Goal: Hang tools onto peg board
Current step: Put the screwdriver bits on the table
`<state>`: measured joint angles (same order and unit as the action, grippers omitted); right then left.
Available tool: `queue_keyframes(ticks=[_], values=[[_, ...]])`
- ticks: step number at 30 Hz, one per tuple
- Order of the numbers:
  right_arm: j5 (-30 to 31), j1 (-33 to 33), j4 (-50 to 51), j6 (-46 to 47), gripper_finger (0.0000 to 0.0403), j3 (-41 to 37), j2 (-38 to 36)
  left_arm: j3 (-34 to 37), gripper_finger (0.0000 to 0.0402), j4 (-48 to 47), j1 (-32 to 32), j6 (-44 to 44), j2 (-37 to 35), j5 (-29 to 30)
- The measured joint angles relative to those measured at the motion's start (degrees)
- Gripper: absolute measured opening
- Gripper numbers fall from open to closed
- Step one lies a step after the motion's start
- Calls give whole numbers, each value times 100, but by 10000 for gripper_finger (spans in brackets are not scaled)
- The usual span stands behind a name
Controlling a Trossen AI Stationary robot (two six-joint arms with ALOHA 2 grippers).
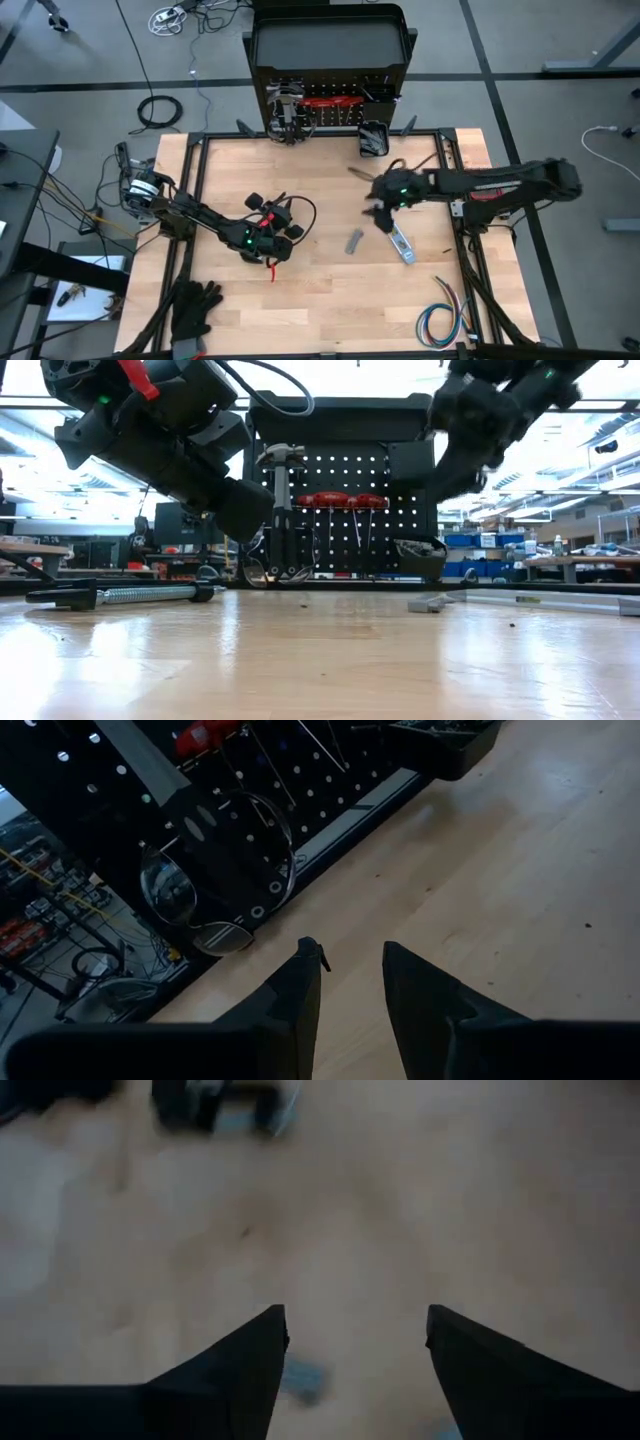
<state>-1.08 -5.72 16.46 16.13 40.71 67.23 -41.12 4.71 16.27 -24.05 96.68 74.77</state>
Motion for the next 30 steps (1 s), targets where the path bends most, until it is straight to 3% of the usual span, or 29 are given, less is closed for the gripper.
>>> queue_keyframes(ticks=[5, 10, 20, 30], values=[[1175, 28, 227, -1119, 245, 0, -987, 0, 110, 4, 0, 8, 0, -1], [2068, -85, 376, -1537, 240, 2, -1165, 0, 110, 76, -4, 7, 0, -3], [2806, -675, 268, -2675, 235, 57, 372, 0, 110, 203, -4, 4, 0, -87], [2852, -1642, 118, -3848, 234, 869, 1797, -2, 110, 201, -4, 2, 0, -123]])
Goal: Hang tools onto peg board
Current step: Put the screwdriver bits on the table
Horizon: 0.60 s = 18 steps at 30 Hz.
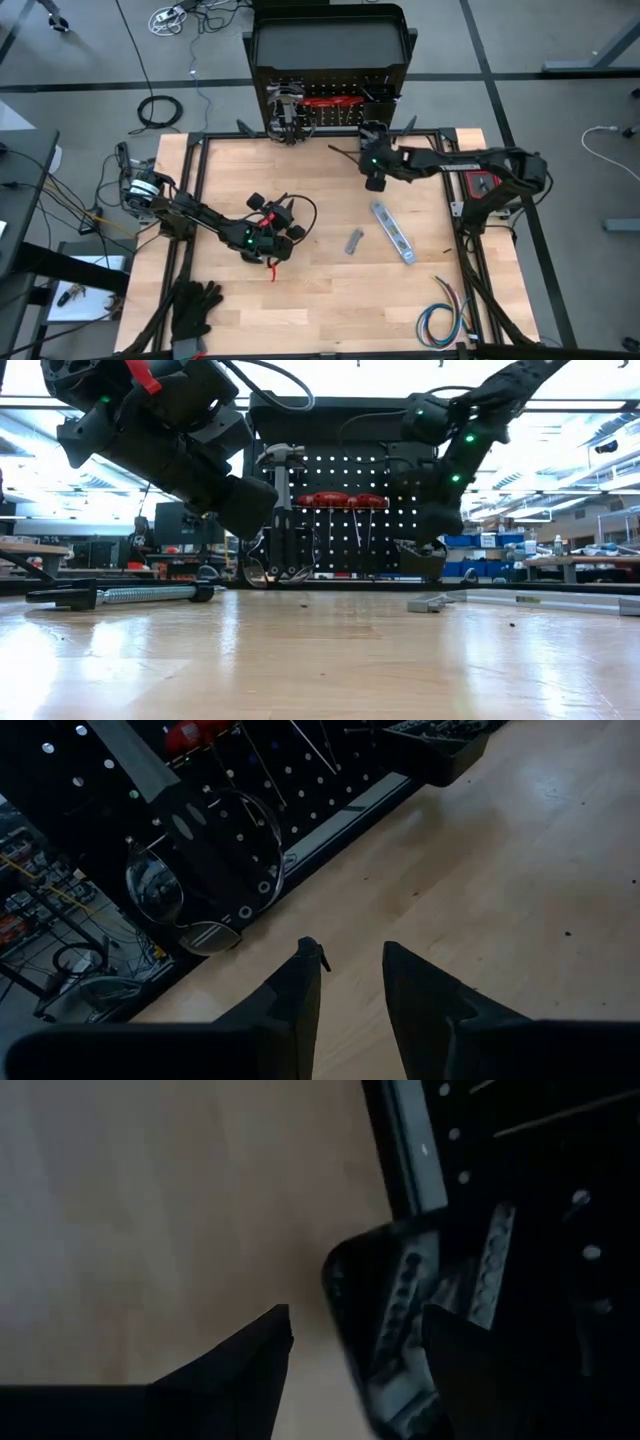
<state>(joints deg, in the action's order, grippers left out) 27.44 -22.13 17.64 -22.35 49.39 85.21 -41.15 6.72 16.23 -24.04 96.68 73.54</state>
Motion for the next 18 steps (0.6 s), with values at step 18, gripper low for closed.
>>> queue_keyframes(ticks=[18], values=[[-332, -733, -302, -737, 227, 393, 520, -2, 110, -20, 0, 11, 0, -17]])
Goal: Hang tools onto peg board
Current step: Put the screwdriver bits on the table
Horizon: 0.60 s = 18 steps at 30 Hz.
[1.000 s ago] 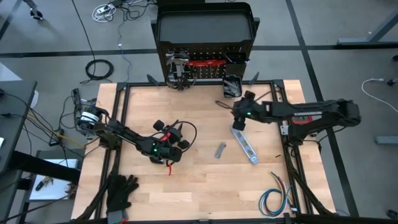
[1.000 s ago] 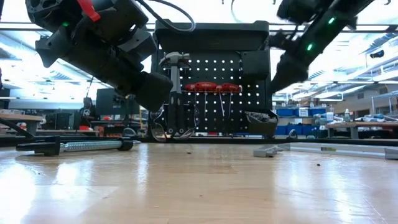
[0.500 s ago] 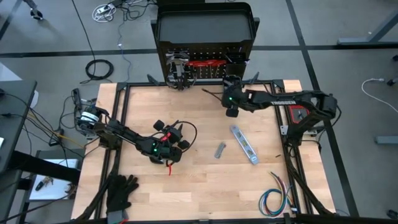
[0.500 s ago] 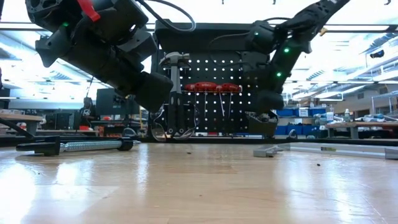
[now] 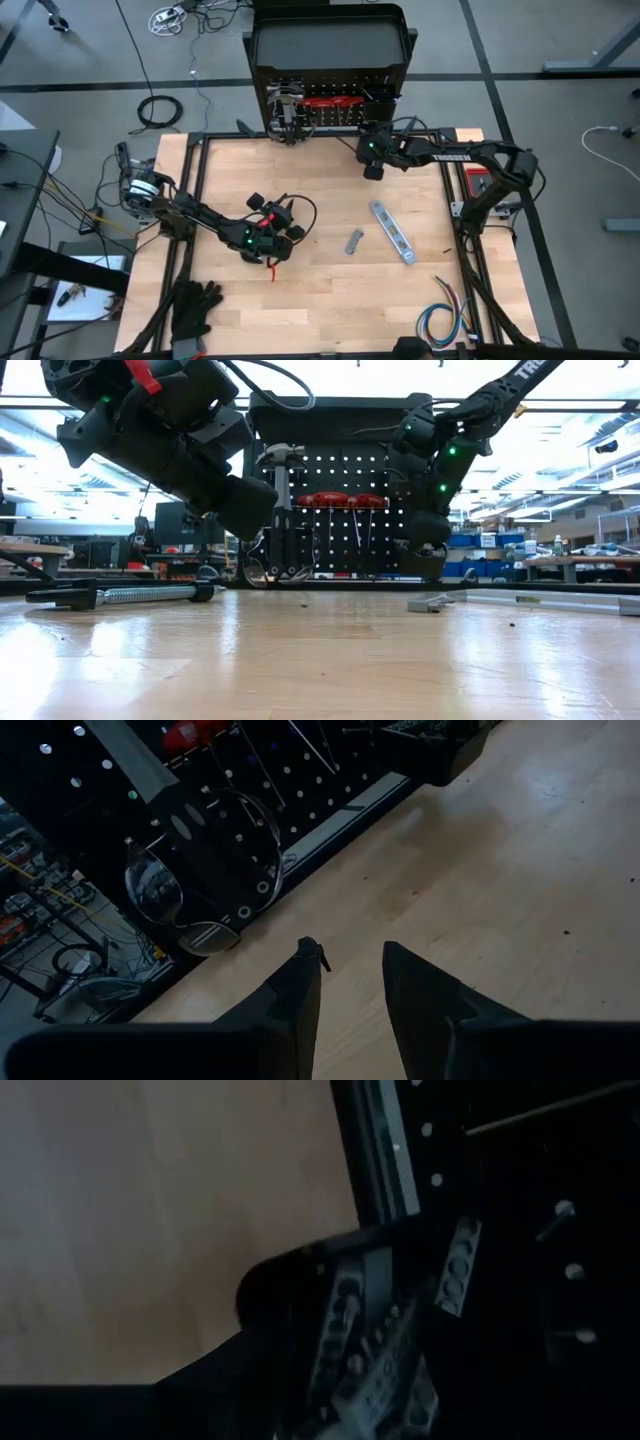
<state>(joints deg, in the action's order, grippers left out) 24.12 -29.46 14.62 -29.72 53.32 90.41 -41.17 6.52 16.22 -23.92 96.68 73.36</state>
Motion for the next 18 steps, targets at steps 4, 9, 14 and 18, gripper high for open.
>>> queue_keyframes(ticks=[4, 9, 14, 18], values=[[-52, -79, -148, -129, 227, -5, 161, -1, 110, 0, -10, 4, 0, 1], [-28, -68, -377, -219, 219, 0, 424, 0, 110, -17, -10, 7, 2, 2], [168, -48, -531, -252, 141, 5, 718, 0, 110, -42, -10, 11, 2, 2], [286, -33, -536, -288, 38, 2, 774, 1, 110, -104, -10, 12, 2, 2]])
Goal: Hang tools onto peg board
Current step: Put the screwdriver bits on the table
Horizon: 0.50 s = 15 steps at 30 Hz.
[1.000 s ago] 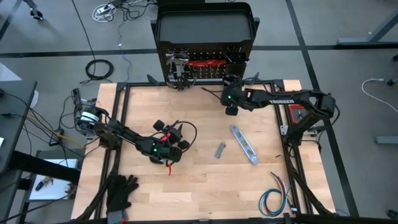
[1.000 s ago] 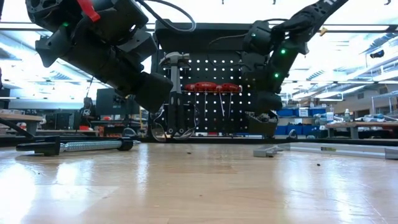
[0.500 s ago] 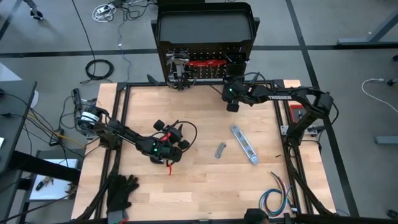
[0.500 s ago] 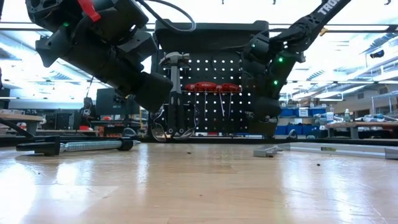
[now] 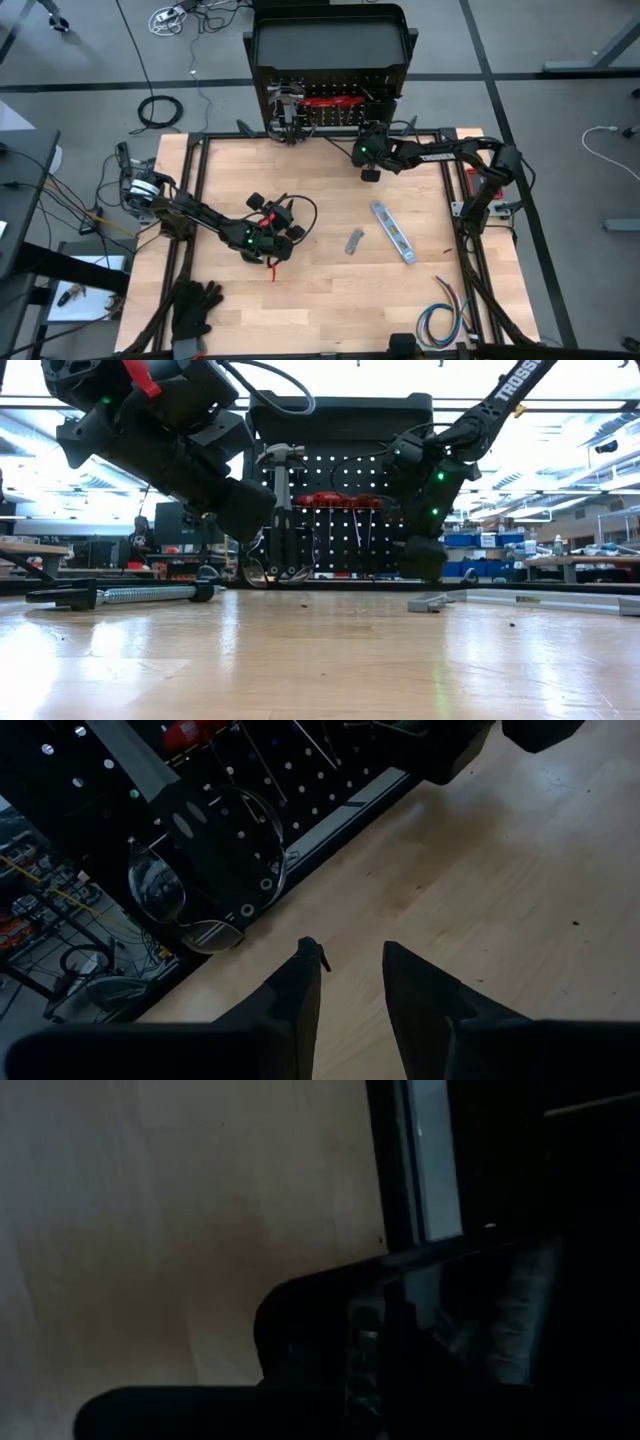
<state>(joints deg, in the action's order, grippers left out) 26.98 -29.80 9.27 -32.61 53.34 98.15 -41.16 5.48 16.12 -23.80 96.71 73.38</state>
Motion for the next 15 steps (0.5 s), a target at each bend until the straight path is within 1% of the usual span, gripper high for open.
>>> queue_keyframes(ticks=[2, 7, 15], values=[[78, 48, 21, 6, 37, 0, -37, -1, 110, 9, 0, 1, 0, 2], [546, 273, 170, 69, 37, -9, -198, -1, 110, -15, 0, -1, 0, 0], [956, 662, 404, 156, 37, -13, -752, 1, 110, -68, 0, -36, 0, 2]])
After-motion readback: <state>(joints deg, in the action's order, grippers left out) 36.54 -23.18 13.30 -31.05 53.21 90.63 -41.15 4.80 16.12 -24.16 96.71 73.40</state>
